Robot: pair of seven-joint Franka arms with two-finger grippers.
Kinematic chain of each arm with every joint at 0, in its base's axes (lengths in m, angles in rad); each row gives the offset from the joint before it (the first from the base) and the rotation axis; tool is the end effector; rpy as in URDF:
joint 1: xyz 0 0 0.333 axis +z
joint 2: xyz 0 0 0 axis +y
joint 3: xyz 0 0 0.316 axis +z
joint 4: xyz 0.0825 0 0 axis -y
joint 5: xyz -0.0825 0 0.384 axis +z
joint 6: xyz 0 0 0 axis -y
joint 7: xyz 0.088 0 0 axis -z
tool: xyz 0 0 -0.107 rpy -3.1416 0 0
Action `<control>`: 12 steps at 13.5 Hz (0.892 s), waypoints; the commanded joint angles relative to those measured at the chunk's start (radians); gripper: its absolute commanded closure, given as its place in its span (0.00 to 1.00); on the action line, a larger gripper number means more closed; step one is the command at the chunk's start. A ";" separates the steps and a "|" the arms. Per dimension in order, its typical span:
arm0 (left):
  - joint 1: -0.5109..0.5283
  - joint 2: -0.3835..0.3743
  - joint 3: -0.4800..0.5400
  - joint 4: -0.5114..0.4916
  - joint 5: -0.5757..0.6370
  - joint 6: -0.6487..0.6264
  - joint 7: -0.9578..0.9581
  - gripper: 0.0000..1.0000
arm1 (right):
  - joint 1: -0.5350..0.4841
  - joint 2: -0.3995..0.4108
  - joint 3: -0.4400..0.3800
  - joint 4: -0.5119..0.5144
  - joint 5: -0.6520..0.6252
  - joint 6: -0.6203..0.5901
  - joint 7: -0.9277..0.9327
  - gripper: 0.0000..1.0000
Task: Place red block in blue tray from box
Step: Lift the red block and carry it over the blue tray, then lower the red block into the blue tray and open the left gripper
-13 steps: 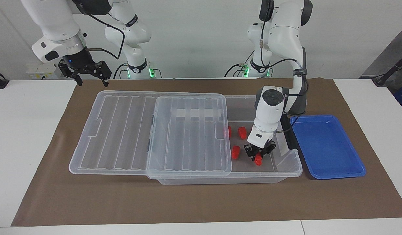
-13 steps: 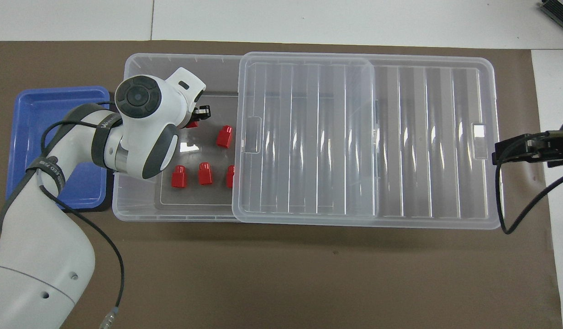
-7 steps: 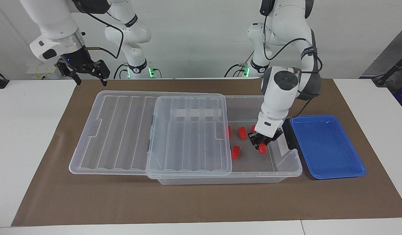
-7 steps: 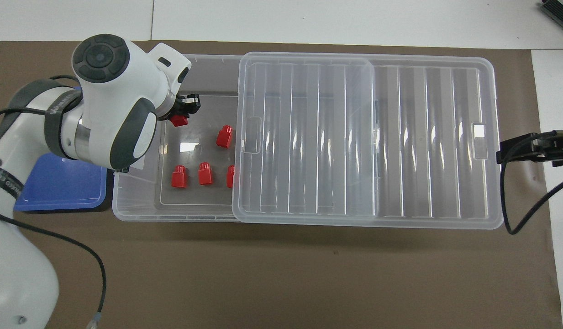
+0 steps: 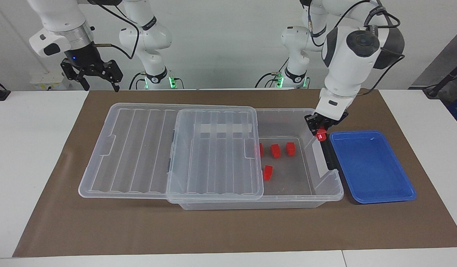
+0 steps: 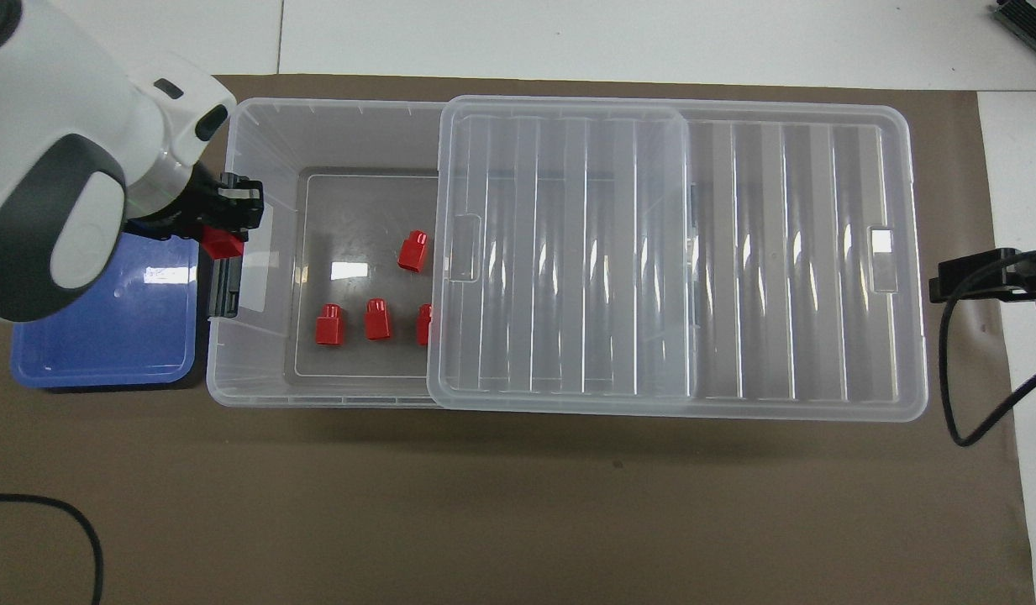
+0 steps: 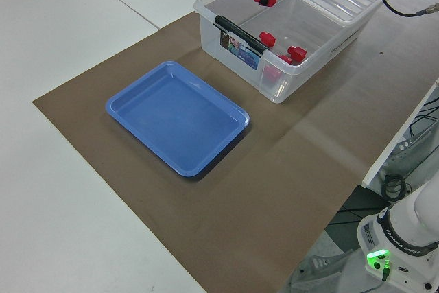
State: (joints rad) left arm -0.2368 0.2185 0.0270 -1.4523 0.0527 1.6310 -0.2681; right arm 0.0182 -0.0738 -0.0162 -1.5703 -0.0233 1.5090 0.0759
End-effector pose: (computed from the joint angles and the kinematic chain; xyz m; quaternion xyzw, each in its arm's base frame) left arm 0.6101 -0.1262 0.5572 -0.9990 -0.0268 0.0124 0.0331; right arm 0.5251 -0.0019 0.6591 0.9992 -0.0377 0.0067 0.0108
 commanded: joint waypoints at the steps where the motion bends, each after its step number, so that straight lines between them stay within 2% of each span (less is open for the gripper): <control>1: 0.166 0.010 -0.006 0.011 -0.028 0.025 0.295 1.00 | -0.009 -0.008 0.004 0.003 0.005 -0.013 0.010 0.00; 2: 0.219 -0.002 -0.006 -0.018 -0.028 0.077 0.372 1.00 | -0.007 -0.015 0.007 0.003 0.005 -0.012 0.010 0.00; 6: 0.315 0.001 -0.002 -0.117 -0.028 0.249 0.504 1.00 | -0.004 -0.009 0.005 -0.016 0.019 0.026 0.021 0.00; 9: 0.330 -0.004 -0.002 -0.282 -0.028 0.455 0.512 1.00 | -0.014 0.049 0.004 -0.002 0.010 0.066 0.024 0.00; 12: 0.338 0.011 -0.002 -0.329 -0.028 0.512 0.509 1.00 | -0.017 0.058 0.004 0.001 0.014 0.077 0.027 0.00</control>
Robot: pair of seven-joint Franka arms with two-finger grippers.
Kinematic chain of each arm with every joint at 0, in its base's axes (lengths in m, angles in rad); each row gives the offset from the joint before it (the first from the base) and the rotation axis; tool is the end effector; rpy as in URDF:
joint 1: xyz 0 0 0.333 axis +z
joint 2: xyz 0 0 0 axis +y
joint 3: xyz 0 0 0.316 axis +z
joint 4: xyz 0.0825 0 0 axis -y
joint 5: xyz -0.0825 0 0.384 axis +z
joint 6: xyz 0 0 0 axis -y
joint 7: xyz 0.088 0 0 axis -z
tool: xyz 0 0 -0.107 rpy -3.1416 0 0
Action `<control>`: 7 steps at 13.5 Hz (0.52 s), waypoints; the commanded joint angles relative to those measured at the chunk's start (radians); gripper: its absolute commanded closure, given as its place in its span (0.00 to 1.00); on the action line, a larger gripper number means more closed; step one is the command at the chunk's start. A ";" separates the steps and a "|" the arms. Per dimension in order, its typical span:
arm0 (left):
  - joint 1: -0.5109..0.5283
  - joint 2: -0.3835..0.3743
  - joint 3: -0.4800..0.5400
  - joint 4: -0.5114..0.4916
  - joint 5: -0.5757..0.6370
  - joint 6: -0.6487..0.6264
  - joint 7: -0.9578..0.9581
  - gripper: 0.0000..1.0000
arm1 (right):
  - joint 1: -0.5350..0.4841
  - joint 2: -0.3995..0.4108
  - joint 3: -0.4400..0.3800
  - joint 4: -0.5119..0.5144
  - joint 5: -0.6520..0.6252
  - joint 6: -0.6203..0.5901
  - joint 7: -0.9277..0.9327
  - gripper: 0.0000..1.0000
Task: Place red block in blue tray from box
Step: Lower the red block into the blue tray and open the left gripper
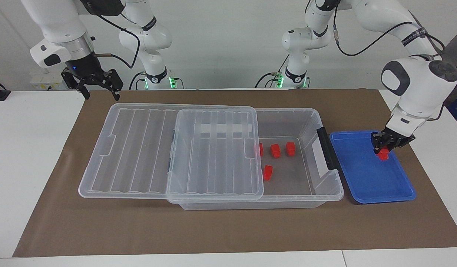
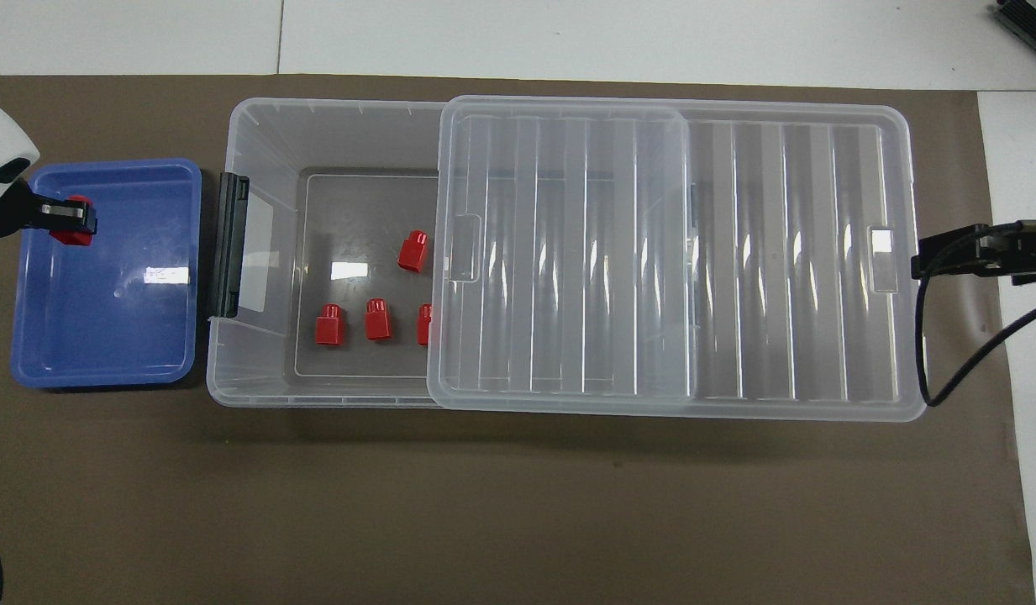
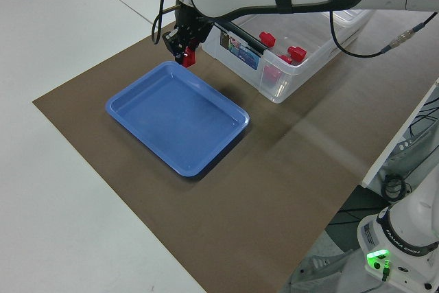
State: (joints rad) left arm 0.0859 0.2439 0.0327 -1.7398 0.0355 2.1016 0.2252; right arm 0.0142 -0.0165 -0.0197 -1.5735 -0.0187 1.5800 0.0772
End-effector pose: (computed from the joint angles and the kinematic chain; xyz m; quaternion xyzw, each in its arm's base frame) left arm 0.6366 0.0761 0.4454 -0.9961 0.0619 -0.0547 0.0295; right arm 0.5505 -0.0051 0.6332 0.9990 -0.0414 0.0118 0.0088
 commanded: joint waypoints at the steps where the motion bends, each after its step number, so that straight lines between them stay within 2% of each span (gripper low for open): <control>1: 0.020 -0.005 -0.008 -0.055 -0.011 0.064 0.016 1.00 | -0.013 0.003 0.007 0.006 0.000 0.021 0.026 0.00; 3: 0.026 0.018 -0.008 -0.119 -0.011 0.173 0.014 1.00 | -0.010 -0.003 0.006 -0.011 0.005 0.003 0.026 0.00; 5: 0.051 0.023 -0.008 -0.156 -0.011 0.207 0.019 1.00 | -0.017 -0.010 0.001 -0.019 0.014 -0.006 0.016 0.00; 7: 0.051 0.060 -0.008 -0.185 -0.011 0.282 0.019 1.00 | -0.030 -0.019 0.001 -0.043 0.017 -0.005 0.013 0.00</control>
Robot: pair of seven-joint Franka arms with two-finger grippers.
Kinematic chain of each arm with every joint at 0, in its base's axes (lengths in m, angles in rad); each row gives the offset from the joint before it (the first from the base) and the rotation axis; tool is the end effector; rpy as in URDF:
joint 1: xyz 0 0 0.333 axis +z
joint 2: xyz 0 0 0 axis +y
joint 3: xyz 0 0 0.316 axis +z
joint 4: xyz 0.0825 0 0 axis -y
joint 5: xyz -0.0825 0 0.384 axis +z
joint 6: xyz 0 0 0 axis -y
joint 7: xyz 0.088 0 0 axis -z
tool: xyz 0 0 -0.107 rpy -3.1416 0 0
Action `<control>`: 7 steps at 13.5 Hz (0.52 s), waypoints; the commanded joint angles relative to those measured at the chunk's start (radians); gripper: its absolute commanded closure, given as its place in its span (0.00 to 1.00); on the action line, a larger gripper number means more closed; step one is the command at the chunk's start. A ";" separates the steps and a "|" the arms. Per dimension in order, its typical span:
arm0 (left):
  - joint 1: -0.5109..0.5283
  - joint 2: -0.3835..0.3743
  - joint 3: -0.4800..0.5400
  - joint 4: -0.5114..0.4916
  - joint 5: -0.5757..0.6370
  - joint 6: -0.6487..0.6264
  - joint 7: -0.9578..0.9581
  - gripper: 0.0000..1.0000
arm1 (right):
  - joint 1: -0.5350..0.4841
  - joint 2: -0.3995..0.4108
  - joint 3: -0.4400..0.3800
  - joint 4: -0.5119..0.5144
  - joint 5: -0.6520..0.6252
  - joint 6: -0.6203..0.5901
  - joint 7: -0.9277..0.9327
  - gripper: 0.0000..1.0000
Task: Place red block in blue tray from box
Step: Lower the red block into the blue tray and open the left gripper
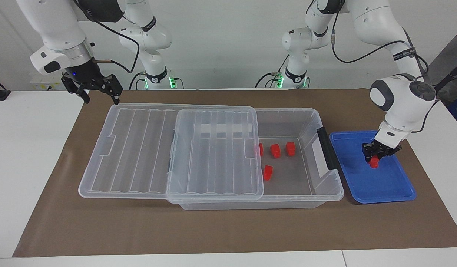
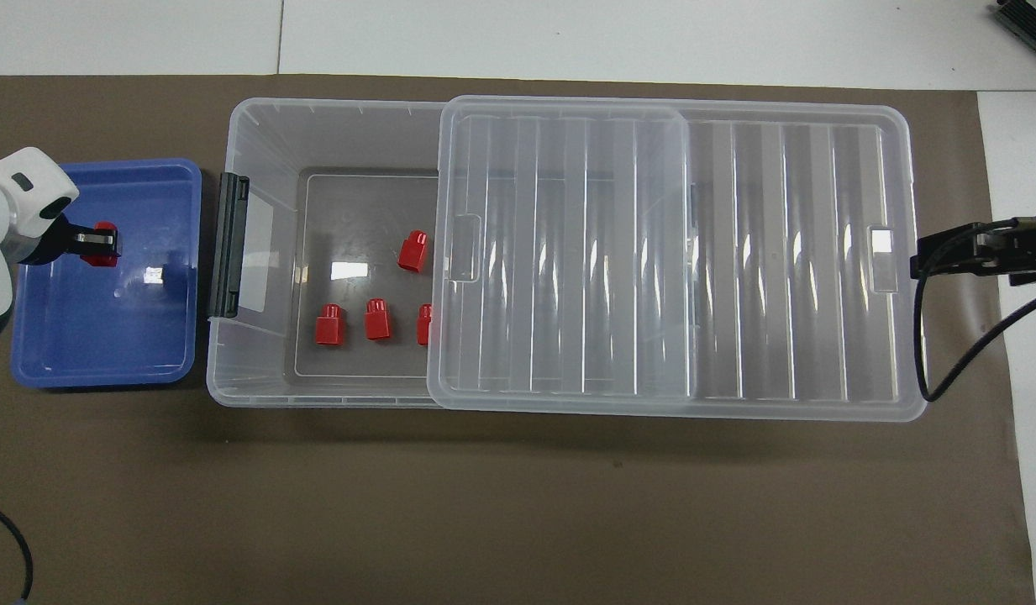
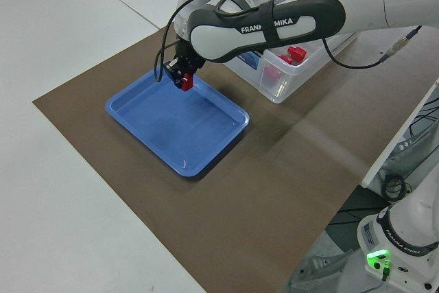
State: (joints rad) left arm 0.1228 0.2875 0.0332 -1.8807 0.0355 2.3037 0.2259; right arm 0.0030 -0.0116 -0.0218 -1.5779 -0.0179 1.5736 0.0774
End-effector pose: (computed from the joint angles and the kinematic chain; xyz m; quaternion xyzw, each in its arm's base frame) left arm 0.6266 0.0981 0.3708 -0.9964 0.0468 -0.0630 0.0311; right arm 0.5511 -0.0123 0.6278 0.9988 -0.0481 0.0039 0.0087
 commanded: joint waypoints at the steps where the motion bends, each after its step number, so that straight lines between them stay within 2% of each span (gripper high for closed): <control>1: 0.018 0.028 -0.009 -0.057 -0.011 0.121 0.021 1.00 | -0.018 -0.031 0.003 -0.051 0.016 -0.001 0.009 0.00; 7: 0.012 0.067 -0.009 -0.092 -0.011 0.213 0.029 0.98 | -0.017 -0.033 0.003 -0.053 0.016 0.002 -0.008 0.00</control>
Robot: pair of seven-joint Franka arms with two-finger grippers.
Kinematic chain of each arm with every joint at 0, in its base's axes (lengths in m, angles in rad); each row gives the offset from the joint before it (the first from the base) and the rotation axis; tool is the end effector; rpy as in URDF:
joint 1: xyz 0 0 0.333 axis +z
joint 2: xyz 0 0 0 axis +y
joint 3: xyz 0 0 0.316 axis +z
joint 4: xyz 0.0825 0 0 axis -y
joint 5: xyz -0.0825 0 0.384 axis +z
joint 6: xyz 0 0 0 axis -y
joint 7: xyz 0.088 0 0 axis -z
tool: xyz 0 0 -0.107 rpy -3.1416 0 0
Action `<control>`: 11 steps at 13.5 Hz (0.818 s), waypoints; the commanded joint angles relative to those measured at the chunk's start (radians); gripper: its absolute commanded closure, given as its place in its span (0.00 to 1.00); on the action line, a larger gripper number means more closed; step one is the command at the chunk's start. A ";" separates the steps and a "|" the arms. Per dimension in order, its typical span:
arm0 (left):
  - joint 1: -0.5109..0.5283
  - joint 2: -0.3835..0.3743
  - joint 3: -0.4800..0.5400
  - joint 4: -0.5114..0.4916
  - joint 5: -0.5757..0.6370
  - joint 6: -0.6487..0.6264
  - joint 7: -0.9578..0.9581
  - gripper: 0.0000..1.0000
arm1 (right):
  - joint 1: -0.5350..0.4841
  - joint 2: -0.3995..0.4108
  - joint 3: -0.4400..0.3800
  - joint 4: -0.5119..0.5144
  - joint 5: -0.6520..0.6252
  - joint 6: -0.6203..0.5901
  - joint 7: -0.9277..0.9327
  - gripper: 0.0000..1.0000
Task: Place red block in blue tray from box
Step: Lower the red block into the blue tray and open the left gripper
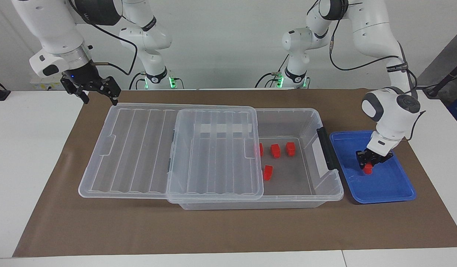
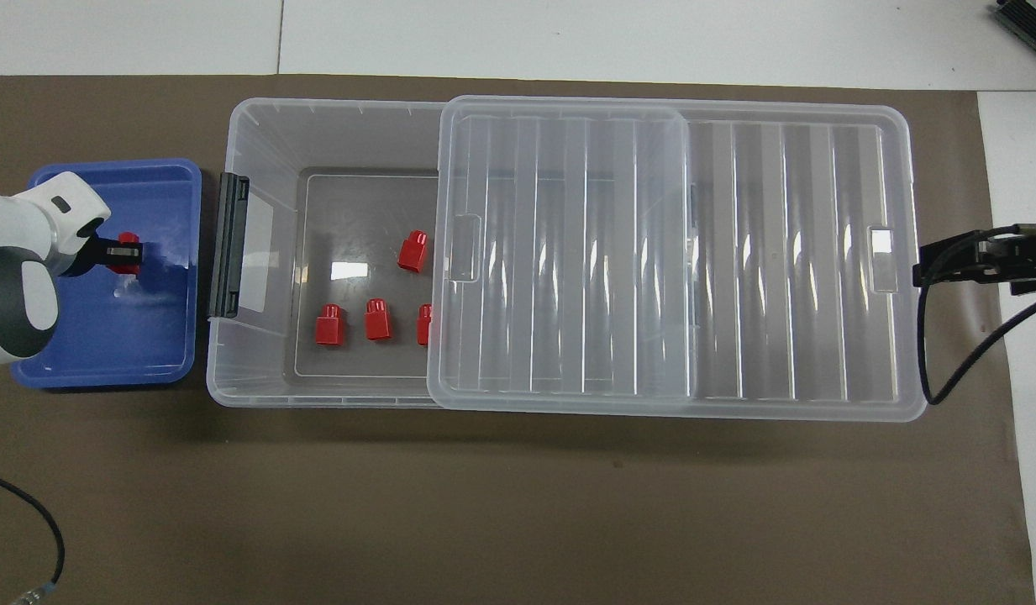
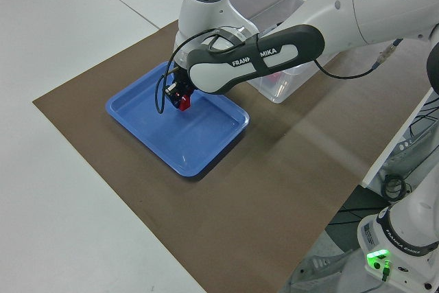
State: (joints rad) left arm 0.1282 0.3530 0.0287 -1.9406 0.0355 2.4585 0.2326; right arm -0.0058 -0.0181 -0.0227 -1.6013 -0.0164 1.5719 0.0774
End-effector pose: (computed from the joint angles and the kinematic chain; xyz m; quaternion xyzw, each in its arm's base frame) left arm 0.6260 0.0980 0.3178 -0.9951 0.0518 -0.0775 0.0328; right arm 0.5483 -0.0175 0.6202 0.9986 -0.0529 -0.0055 0.0081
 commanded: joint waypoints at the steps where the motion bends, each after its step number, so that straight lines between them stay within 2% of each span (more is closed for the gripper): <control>1: 0.007 0.006 -0.004 -0.040 -0.011 0.078 0.022 0.98 | -0.003 -0.026 0.004 -0.029 0.015 0.005 -0.007 0.00; 3: -0.001 0.015 -0.004 -0.064 -0.011 0.126 0.016 0.97 | 0.003 -0.026 0.006 -0.031 0.015 0.007 -0.002 0.00; 4: -0.002 0.020 -0.004 -0.069 -0.011 0.132 0.016 0.96 | 0.003 -0.026 0.006 -0.031 0.016 0.013 -0.002 0.07; 5: -0.002 0.021 -0.004 -0.067 -0.011 0.132 0.016 0.96 | 0.001 -0.025 0.006 -0.032 0.016 0.031 -0.002 0.20; 6: -0.002 0.021 -0.004 -0.067 -0.011 0.132 0.019 0.88 | -0.002 -0.025 0.006 -0.035 0.016 0.042 -0.002 0.39; 7: -0.002 0.021 -0.004 -0.067 -0.011 0.132 0.025 0.44 | -0.008 -0.025 0.006 -0.043 0.016 0.059 -0.004 0.44; 8: -0.004 0.021 -0.004 -0.066 -0.011 0.132 0.025 0.00 | -0.009 -0.026 0.006 -0.046 0.016 0.074 -0.002 0.43; 9: -0.006 0.021 -0.004 -0.061 -0.011 0.128 0.024 0.00 | -0.010 -0.026 0.006 -0.048 0.016 0.079 -0.002 0.45; 10: -0.006 0.021 -0.004 -0.057 -0.011 0.125 0.024 0.00 | -0.010 -0.023 0.006 -0.049 0.016 0.086 -0.004 0.64; 11: -0.006 0.015 -0.004 -0.046 -0.011 0.110 0.024 0.00 | -0.014 -0.020 0.006 -0.057 0.016 0.108 -0.005 0.95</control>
State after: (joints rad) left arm 0.1261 0.3720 0.0243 -1.9837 0.0355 2.5593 0.2378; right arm -0.0058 -0.0186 -0.0208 -1.6162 -0.0149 1.6345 0.0773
